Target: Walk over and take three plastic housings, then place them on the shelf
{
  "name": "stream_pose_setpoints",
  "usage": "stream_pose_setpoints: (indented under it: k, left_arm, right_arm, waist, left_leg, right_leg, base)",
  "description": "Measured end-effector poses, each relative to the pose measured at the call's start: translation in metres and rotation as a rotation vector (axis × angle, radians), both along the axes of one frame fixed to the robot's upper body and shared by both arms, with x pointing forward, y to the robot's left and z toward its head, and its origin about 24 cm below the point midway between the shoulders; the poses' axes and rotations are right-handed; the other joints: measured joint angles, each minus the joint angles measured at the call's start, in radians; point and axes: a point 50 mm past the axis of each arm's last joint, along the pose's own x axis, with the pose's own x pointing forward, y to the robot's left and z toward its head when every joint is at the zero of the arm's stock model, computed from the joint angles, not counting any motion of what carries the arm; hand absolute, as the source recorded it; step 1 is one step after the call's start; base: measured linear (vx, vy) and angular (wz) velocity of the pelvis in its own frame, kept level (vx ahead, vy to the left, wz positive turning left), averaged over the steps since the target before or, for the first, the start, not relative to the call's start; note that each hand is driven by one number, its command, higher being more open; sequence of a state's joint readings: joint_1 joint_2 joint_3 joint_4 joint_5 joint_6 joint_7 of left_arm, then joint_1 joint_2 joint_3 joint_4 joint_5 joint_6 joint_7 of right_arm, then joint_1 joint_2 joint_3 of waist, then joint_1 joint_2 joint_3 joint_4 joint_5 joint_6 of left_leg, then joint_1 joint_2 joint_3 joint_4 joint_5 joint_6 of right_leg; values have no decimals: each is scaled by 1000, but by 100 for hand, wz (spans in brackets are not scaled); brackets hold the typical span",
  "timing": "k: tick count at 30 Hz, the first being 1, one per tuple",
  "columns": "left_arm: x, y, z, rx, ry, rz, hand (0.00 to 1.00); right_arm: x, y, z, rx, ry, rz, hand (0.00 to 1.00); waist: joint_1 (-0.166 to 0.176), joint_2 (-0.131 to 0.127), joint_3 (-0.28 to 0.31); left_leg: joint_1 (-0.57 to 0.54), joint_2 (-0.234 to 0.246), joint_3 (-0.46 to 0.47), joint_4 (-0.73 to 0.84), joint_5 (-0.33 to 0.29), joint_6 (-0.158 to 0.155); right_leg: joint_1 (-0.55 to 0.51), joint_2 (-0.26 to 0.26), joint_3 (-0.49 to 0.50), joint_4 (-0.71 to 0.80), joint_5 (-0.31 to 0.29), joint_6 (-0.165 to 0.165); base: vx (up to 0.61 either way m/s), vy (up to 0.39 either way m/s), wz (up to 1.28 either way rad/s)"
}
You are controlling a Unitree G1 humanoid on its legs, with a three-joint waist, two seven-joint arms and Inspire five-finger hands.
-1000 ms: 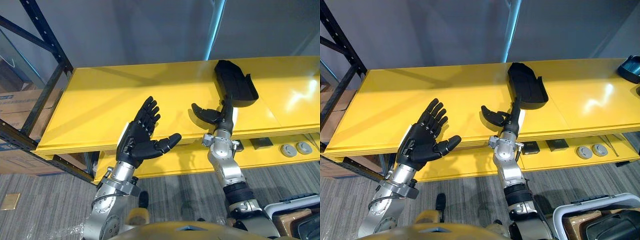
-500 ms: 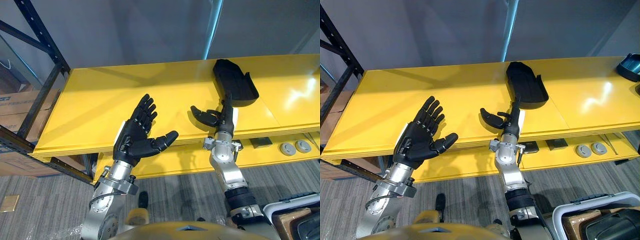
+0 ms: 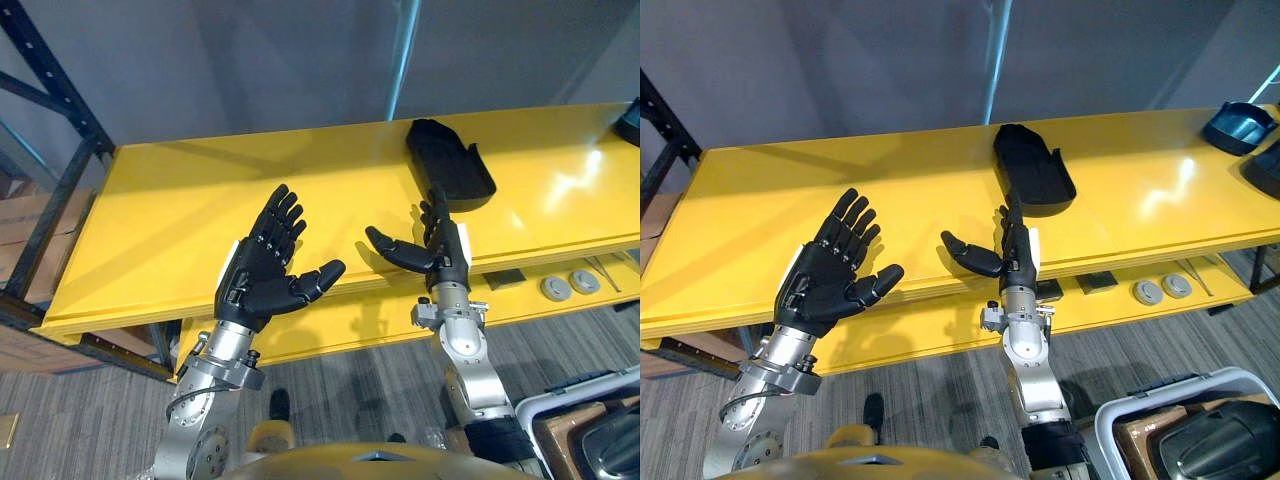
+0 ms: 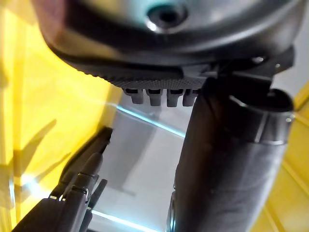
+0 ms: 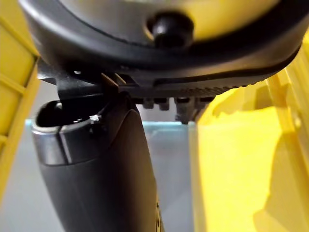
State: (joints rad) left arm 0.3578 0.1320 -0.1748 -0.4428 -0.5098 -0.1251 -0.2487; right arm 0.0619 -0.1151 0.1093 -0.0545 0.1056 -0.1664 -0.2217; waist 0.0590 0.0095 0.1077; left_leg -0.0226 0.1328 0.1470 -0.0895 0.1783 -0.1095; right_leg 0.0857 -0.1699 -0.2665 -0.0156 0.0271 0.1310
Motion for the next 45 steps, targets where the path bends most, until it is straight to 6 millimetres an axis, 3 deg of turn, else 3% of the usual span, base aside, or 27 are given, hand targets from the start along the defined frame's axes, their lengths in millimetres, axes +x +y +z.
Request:
stream_pose_setpoints:
  k: [4, 12, 13, 18, 23, 25, 26, 28, 29, 31, 34, 36, 38, 40, 41, 42, 43, 45]
  left_arm:
    - [-1, -16, 15, -26, -81, -100, 100]
    - [0, -55, 28, -95, -138, -302, 100]
    - [3, -62, 26, -86, -124, -326, 100]
    - [7, -81, 16, -81, -58, -371, 100]
    - [6, -85, 12, -80, 3, -331, 100]
    - [6, -78, 8, -67, 29, -267, 100]
    - [6, -68, 2, -65, 65, -203, 100]
    - [3, -48, -10, -59, 134, -83, 100]
    - [1, -41, -13, -58, 152, -50, 100]
    - [-1, -32, -16, -77, 164, -15, 100]
    - [-9, -28, -15, -99, 134, -4, 100]
    - [-12, -29, -12, -111, 109, -12, 100]
    - [-13, -28, -7, -106, 70, -15, 100]
    - [-11, -27, -6, -65, 57, -11, 100]
    - [-9, -24, -4, -35, 41, 9, 100]
    - [-7, -19, -4, -15, 37, 37, 100]
    - [-6, -17, -3, -10, 34, 46, 100]
    - [0, -15, 2, 0, 6, 46, 100]
  right_arm:
    - [-27, -7, 2, 30, -16, -53, 100]
    - [-102, -68, 1, -25, 39, -372, 100]
    - [-113, -79, 5, -20, 23, -422, 100]
    - [-129, -87, 7, 42, -18, -476, 100]
    - [-127, -66, -1, 104, 19, -355, 100]
    - [-118, -55, -1, 119, 14, -258, 100]
    - [-110, -45, -1, 120, 4, -172, 100]
    - [-94, -28, -4, 116, 13, -34, 100]
    - [-91, -24, -8, 114, 38, -5, 100]
    - [-88, -19, -20, 131, 92, -2, 100]
    - [-100, -14, -40, 218, 190, -66, 100]
    - [-105, -13, -42, 247, 201, -81, 100]
    - [-106, -13, -41, 293, 186, -59, 100]
    - [-101, -14, -37, 316, 149, -46, 100]
    - [-89, -10, -31, 332, 106, -4, 100]
    - [-73, -4, -24, 304, 66, 55, 100]
    - [-66, 0, -22, 288, 50, 86, 100]
    - [-39, 22, -16, 248, 9, 137, 100]
  waist:
    - [-46, -7, -13]
    - [-197, -15, -19]
    - [-229, -16, -25]
    - [-291, -14, -37]
    - [-282, -3, -44]
    - [-243, -3, -46]
    - [-210, -1, -45]
    - [-178, 15, -47]
    - [-169, 25, -49]
    - [-147, 33, -42]
    - [-129, 16, -16]
    - [-133, -5, 15]
    - [-129, -42, 66]
    - [-131, -32, 73]
    - [-114, -20, 83]
    - [-109, -6, 82]
    - [-103, -1, 81]
    - [-70, 9, 74]
  left_leg:
    - [34, 9, 82, 0, -27, -4]
    - [153, 45, 337, 0, -86, -35]
    - [173, 55, 377, 0, -97, -46]
    - [212, 82, 473, 0, -115, -68]
    - [227, 96, 486, 6, -134, -80]
    - [191, 52, 272, 72, -242, -64]
    - [162, 16, 106, 143, -318, -32]
    - [128, -8, -49, 272, -399, 2]
    - [120, -8, -75, 301, -418, 3]
    - [114, -11, -86, 331, -440, 12]
    - [118, -26, -83, 343, -448, 27]
    - [119, -33, -67, 365, -458, 36]
    - [116, -44, -18, 424, -483, 60]
    - [92, -29, 21, 437, -476, 75]
    - [95, -6, 72, 435, -465, 77]
    - [97, 21, 99, 429, -451, 72]
    - [100, 32, 108, 421, -441, 68]
    - [90, 88, 130, 418, -411, 37]
  right_leg:
    - [-29, 0, 80, 15, -2, -2]
    - [-87, 44, 327, 21, 18, -5]
    - [-89, 57, 358, 10, 27, 1]
    - [-102, 90, 412, 0, 41, 5]
    - [-112, 117, 440, -5, 46, 5]
    - [-121, 121, 483, 2, 47, -7]
    - [-122, 129, 525, -1, 45, -15]
    - [-116, 150, 565, 4, 51, -17]
    - [-117, 157, 572, 12, 52, -16]
    - [-118, 155, 571, 27, 51, -17]
    - [-138, 149, 567, 74, 49, -18]
    - [-155, 151, 565, 115, 45, -14]
    - [-176, 144, 517, 151, 47, -16]
    - [-164, 127, 511, 85, 93, -32]
    - [-219, 111, 391, 215, 33, -105]
    - [-249, 84, 282, 375, -41, -115]
    - [-250, 66, 244, 434, -67, -119]
    - [-223, -24, 180, 590, -129, -118]
  base:
    - [29, -12, -64]
    - [36, -5, -96]
    - [56, -22, -86]
    - [51, -31, -59]
    - [23, -21, -23]
    - [9, 42, -61]
    - [40, 103, -86]
    - [56, 127, -73]
    - [62, 107, -32]
    - [36, 88, -2]
    - [-31, 82, -10]
    - [-112, 35, -36]
    - [-169, 7, -64]
    - [-232, 23, -63]
    - [-291, 36, -86]
    - [-189, 21, -80]
    - [-148, -25, -56]
    - [-73, -147, -42]
